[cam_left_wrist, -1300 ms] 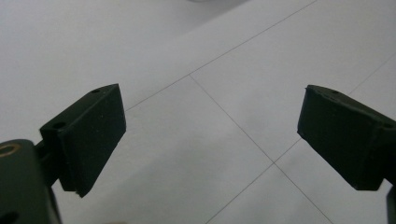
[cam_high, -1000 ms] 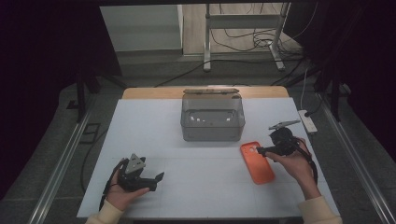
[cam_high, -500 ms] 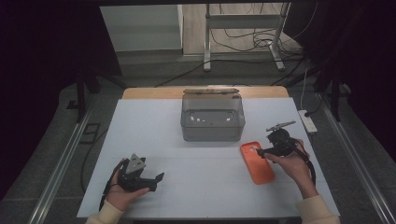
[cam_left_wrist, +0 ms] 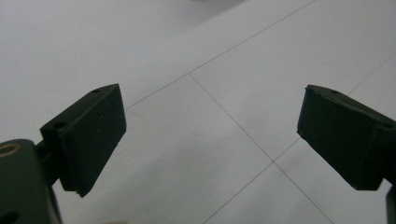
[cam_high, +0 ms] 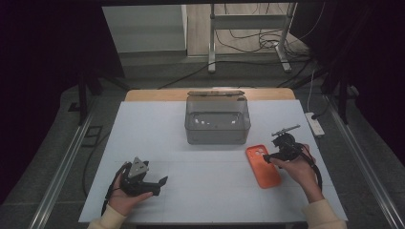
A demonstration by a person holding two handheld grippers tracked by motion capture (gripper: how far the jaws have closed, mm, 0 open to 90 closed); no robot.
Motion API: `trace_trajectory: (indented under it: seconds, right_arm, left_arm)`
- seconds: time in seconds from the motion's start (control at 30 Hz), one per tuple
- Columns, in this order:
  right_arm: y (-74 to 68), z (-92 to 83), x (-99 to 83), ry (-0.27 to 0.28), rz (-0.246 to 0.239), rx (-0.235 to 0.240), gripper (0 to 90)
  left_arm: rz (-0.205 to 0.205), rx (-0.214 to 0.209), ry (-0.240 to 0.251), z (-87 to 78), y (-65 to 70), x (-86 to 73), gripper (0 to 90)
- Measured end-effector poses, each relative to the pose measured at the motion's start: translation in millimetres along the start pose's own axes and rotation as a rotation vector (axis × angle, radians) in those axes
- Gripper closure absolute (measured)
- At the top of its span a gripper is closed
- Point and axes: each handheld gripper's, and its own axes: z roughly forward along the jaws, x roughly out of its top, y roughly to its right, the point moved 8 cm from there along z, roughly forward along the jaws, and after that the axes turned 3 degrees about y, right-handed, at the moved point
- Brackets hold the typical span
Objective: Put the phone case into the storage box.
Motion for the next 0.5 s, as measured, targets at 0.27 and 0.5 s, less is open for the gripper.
trace_trajectory:
  seconds: [0.27, 0.5]
  right_arm:
    - [0.8, 2.6, -2.5, -0.017, 0.015, -0.012, 28.1]
    - [0.5, 5.5, -4.6, -0.033, 0.034, -0.018, 33.9]
  left_arm:
    - [0.000, -0.003, -0.001, 0.2, 1.0, 0.1, 8.2]
    - [0.002, -0.003, -0.003, 0.6, 1.0, 0.1, 8.3]
